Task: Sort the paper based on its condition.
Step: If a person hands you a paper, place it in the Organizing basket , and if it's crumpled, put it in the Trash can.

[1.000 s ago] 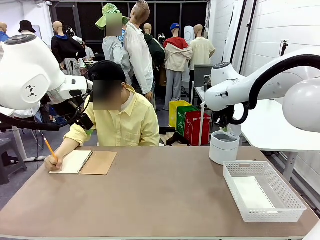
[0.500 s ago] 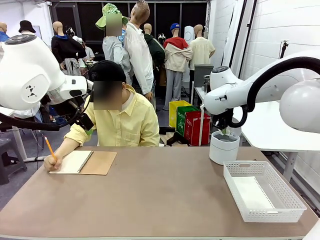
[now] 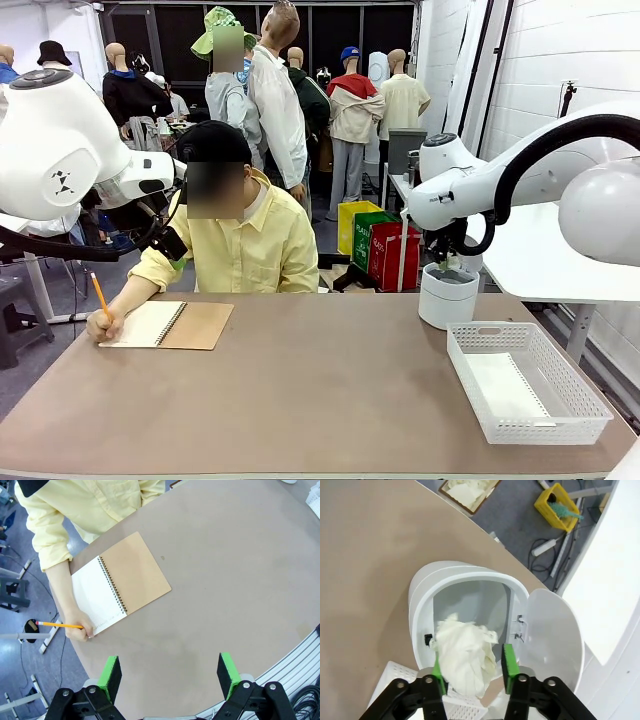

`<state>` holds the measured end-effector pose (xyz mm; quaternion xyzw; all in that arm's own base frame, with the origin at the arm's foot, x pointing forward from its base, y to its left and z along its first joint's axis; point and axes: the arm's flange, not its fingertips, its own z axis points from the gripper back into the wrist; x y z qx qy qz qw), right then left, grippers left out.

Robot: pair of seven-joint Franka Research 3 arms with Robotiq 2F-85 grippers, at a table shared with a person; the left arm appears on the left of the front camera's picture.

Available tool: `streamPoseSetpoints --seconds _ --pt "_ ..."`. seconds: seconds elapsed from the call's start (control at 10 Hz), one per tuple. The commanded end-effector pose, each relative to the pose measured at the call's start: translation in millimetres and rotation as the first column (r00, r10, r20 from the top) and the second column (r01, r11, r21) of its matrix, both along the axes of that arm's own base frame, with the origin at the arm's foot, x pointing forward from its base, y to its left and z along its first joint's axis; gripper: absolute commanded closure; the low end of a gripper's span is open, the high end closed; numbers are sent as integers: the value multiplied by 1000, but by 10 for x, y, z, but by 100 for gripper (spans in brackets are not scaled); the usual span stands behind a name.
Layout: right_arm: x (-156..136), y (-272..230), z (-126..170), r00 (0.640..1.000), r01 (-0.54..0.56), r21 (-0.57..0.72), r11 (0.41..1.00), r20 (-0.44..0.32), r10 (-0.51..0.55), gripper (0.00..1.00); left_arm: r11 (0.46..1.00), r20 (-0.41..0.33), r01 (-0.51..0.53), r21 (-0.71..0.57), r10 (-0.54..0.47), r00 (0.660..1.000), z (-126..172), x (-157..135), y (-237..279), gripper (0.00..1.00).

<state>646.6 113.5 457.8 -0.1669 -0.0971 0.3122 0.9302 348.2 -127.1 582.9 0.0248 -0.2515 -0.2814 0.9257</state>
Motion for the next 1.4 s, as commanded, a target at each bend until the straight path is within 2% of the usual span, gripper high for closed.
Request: streamPoseSetpoints --seconds 0.0,1.3 --pt "-36 49 -15 999 14 -26 1000 40 -13 0 1000 4 4 -3 -4 1000 2 3 6 0" --pt "-20 -85 -58 991 132 -73 989 12 -132 0 1000 4 4 -3 -4 1000 2 3 6 0"
